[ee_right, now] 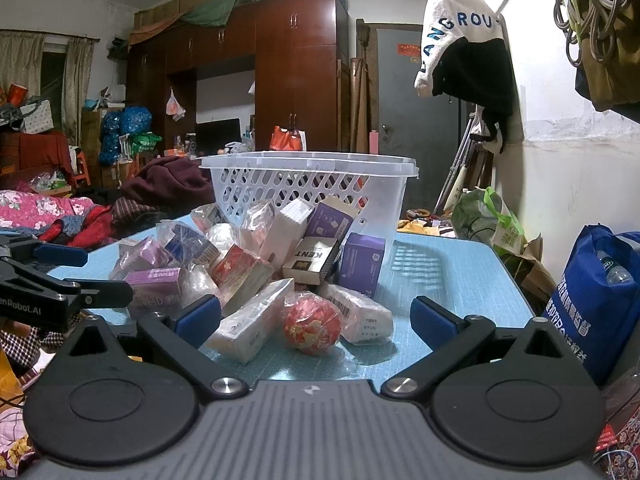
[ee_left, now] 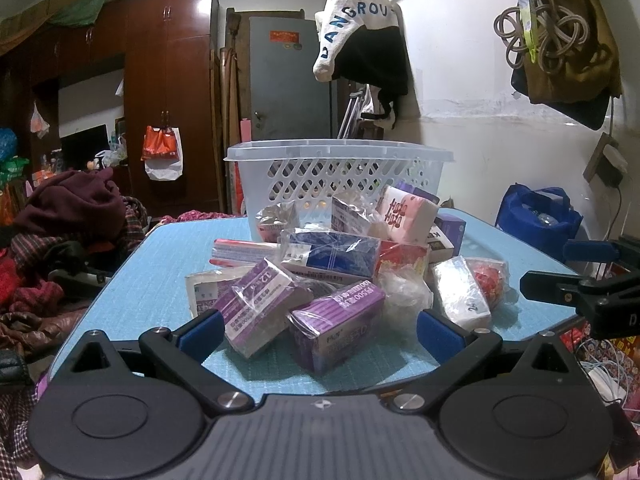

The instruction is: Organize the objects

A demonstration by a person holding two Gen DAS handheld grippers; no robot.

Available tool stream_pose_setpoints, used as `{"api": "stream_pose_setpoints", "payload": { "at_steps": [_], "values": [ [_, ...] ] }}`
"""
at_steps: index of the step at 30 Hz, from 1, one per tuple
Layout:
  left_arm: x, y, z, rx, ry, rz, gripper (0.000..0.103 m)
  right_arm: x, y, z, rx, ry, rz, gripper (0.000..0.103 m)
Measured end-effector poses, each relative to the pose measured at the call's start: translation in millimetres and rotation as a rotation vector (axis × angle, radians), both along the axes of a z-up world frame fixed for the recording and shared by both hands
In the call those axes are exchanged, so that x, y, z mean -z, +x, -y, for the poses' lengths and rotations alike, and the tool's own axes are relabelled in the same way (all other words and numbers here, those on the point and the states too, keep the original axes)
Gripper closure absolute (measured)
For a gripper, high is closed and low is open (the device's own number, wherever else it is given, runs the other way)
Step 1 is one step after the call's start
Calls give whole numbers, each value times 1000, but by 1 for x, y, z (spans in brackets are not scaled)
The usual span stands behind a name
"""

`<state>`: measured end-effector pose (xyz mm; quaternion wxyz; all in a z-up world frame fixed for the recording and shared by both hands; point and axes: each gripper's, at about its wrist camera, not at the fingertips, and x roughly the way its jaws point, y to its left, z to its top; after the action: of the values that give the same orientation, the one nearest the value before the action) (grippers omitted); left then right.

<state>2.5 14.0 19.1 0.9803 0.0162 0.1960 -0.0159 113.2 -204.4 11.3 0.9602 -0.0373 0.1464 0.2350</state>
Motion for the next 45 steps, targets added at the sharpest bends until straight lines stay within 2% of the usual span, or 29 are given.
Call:
{"api": "stream_pose_setpoints", "payload": {
  "at_steps": [9, 18, 20, 24, 28, 35, 38, 39, 44, 45],
  "values": [
    [0, 1, 0, -7, 8, 4, 0, 2, 1, 2, -23, 17, -11, 0],
    [1, 2, -13, -64, 65, 103, 0, 5, 0, 6, -59, 48, -4, 0],
    [5, 5, -15, -46, 79, 72, 0, 9, 0, 3, -86, 38, -14, 1],
    [16, 3, -16, 37, 65, 36, 0, 19, -2, -9, -142, 29, -41, 11],
    [23, 8, -19, 91, 23, 26, 10, 27, -1, -23, -167, 24, -66, 17],
    [33, 23, -19, 121, 10, 41, 18, 38, 6, -42, -122, -28, -60, 29],
    [36, 26, -17, 125, 29, 54, 19, 40, 7, -42, -111, -31, -54, 33],
    [37, 27, -16, 125, 36, 54, 20, 39, 7, -41, -107, -27, -55, 40],
    [41, 28, -9, 158, 74, 62, 33, 38, 6, -38, -112, -24, -53, 54],
    [42, 27, -8, 159, 86, 68, 35, 38, 5, -38, -112, -27, -52, 54]
  ]
}}
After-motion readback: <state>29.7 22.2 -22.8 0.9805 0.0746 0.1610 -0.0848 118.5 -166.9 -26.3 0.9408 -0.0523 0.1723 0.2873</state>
